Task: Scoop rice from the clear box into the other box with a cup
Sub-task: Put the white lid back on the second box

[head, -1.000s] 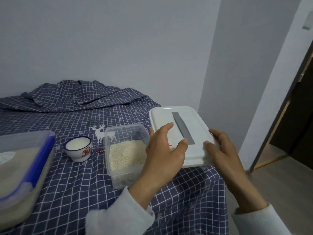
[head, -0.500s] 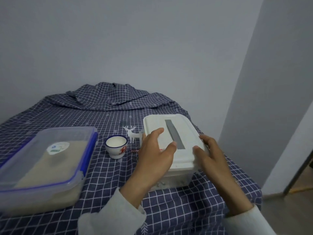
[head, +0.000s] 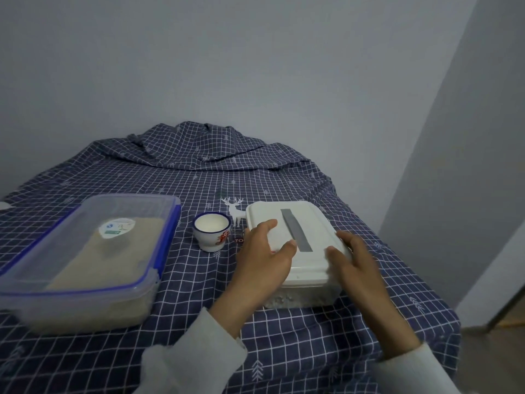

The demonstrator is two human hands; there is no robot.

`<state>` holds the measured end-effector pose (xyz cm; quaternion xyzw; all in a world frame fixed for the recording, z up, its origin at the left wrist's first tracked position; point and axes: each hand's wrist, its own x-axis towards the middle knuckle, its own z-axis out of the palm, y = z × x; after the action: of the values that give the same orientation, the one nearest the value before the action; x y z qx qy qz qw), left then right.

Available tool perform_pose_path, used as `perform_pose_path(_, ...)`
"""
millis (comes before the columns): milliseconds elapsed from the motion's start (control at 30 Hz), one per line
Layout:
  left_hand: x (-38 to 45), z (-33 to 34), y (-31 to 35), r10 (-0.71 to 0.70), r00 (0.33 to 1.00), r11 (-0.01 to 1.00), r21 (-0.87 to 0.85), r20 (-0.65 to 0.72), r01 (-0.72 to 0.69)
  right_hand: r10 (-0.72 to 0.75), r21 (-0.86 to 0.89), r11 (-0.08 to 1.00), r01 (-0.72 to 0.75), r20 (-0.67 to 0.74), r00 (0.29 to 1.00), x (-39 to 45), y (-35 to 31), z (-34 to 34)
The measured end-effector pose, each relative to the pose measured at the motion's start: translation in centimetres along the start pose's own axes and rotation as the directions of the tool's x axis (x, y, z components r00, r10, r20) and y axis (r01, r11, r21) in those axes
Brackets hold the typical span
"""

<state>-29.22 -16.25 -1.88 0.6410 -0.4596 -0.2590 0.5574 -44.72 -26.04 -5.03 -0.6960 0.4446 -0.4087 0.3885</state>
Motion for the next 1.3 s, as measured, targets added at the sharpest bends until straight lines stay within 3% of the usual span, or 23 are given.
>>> perform_pose_path(1133, -1.5, -0.6, -2.3, 0.062, 0.997, 0.994, 0.084, 0.045, -0.066, -0.055, -0.005, 0.998, 0.055, 0.007, 0.998, -2.0, 1.6, 0.4)
perform_pose_path(1300, -1.3, -1.1, -1.9, 0.025, 0.998, 0.999, -0.028, 0.056, -0.024, -0.068, 0.000, 0.998, 0.068, -0.019, 0.998, -2.2, 1.5, 0.6)
